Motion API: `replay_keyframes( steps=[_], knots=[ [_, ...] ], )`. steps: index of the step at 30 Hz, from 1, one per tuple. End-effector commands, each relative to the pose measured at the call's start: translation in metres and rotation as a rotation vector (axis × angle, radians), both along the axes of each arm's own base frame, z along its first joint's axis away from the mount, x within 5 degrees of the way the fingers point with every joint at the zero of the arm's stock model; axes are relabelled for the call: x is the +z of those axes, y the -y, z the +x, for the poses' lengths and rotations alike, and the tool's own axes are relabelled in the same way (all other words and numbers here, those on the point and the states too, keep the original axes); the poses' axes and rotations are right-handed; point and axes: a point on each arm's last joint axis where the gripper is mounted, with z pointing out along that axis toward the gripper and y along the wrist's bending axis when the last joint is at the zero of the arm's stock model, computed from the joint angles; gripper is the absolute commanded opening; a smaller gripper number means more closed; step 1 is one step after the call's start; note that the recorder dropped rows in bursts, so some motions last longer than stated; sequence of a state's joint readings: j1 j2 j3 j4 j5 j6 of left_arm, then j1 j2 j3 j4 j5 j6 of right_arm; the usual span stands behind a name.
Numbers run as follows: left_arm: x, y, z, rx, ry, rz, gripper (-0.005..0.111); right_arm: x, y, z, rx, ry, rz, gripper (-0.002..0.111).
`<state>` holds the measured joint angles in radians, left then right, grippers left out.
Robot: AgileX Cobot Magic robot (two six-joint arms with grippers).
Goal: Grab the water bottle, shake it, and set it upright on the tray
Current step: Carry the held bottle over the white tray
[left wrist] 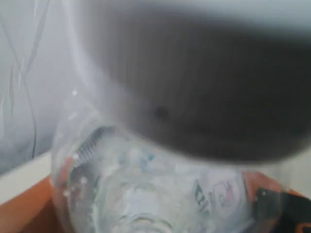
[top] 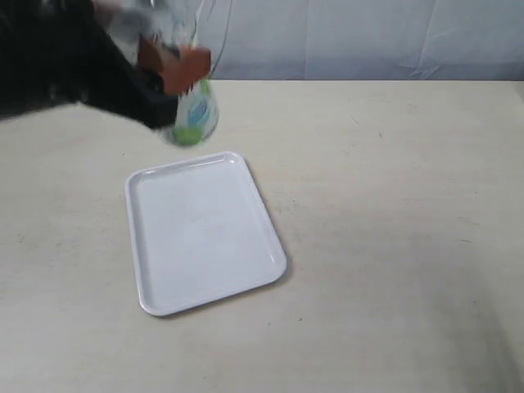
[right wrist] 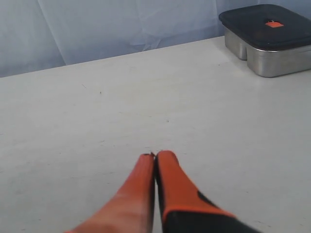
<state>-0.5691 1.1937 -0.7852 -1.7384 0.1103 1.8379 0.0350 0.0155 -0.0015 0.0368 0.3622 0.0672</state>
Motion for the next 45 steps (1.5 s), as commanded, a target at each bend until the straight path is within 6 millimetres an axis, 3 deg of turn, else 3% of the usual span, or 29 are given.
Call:
replay_keyframes(
  steps=[1,3,5,7,10,12,16,18,19,23,24,25,28,29,30,31,34,35,36,40,41,45],
  knots=[
    [-0.014,0.004,0.004,-0.002,-0.059,0.000,0.000,0.000,0.000,0.000,-0.004,0.010,-0.004,0.004],
    [0.043,0.000,-0.004,-0.017,0.103,-0.090,0.000,0.000,0.000,0.000,-0.004,0.010,-0.004,0.004],
    [0.065,-0.008,-0.009,0.022,0.156,-0.137,0.000,0.000,0.000,0.000,-0.004,0.012,-0.005,0.004],
    [0.040,-0.007,-0.006,0.050,0.064,-0.127,0.000,0.000,0.000,0.000,-0.004,0.012,-0.005,0.004],
    [-0.031,0.000,0.002,0.061,-0.156,-0.028,0.000,0.000,0.000,0.000,-0.004,0.012,-0.005,0.004],
    [-0.047,0.004,0.001,0.033,-0.228,-0.033,0.000,0.000,0.000,0.000,-0.004,0.012,-0.005,0.004],
    [-0.023,0.016,-0.009,-0.143,-0.194,-0.137,0.000,0.000,0.000,0.000,-0.004,0.012,-0.005,0.004],
    [-0.021,0.015,-0.009,-0.145,-0.172,-0.115,0.000,0.000,0.000,0.000,-0.004,0.012,-0.005,0.004],
    [-0.023,0.010,-0.005,-0.085,-0.154,-0.070,0.000,0.000,0.000,0.000,-0.004,0.012,-0.005,0.004],
    [-0.040,-0.046,0.019,0.527,-0.157,0.062,0.000,0.000,0.000,0.000,-0.004,0.012,-0.005,0.004],
    [-0.039,-0.049,0.020,0.528,-0.167,0.039,0.000,0.000,0.000,0.000,-0.004,0.012,-0.005,0.004],
    [-0.038,-0.040,0.018,0.403,-0.183,-0.014,0.000,0.000,0.000,0.000,-0.004,0.012,-0.005,0.004],
    [-0.024,0.013,-0.009,-0.217,-0.223,-0.167,0.000,0.000,0.000,0.000,-0.004,0.012,-0.005,0.004],
    [-0.023,0.020,-0.014,-0.286,-0.216,-0.158,0.000,0.000,0.000,0.000,-0.004,0.012,-0.005,0.004],
    [-0.024,0.022,-0.014,-0.262,-0.205,-0.121,0.000,0.000,0.000,0.000,-0.004,0.012,-0.007,0.004],
    [-0.029,0.015,-0.007,-0.124,-0.216,-0.096,0.000,0.000,0.000,0.000,-0.004,0.012,-0.007,0.004],
    [-0.046,-0.032,0.016,0.495,-0.268,-0.121,0.000,0.000,0.000,0.000,-0.004,0.012,-0.007,0.004],
    [-0.047,-0.042,0.018,0.587,-0.259,-0.110,0.000,0.000,0.000,0.000,-0.004,0.012,-0.007,0.004],
    [-0.046,-0.040,0.018,0.531,-0.251,-0.087,0.000,0.000,0.000,0.000,-0.004,0.012,-0.007,0.004],
    [-0.032,0.013,-0.012,-0.215,-0.238,-0.108,0.000,0.000,0.000,0.000,-0.004,0.012,-0.007,0.004],
    [-0.032,0.015,-0.014,-0.240,-0.238,-0.108,0.000,0.000,0.000,0.000,-0.004,0.012,-0.007,0.004],
    [-0.043,-0.018,0.012,0.249,-0.252,-0.088,0.000,0.000,0.000,0.000,-0.004,0.012,-0.007,0.004]
  ],
)
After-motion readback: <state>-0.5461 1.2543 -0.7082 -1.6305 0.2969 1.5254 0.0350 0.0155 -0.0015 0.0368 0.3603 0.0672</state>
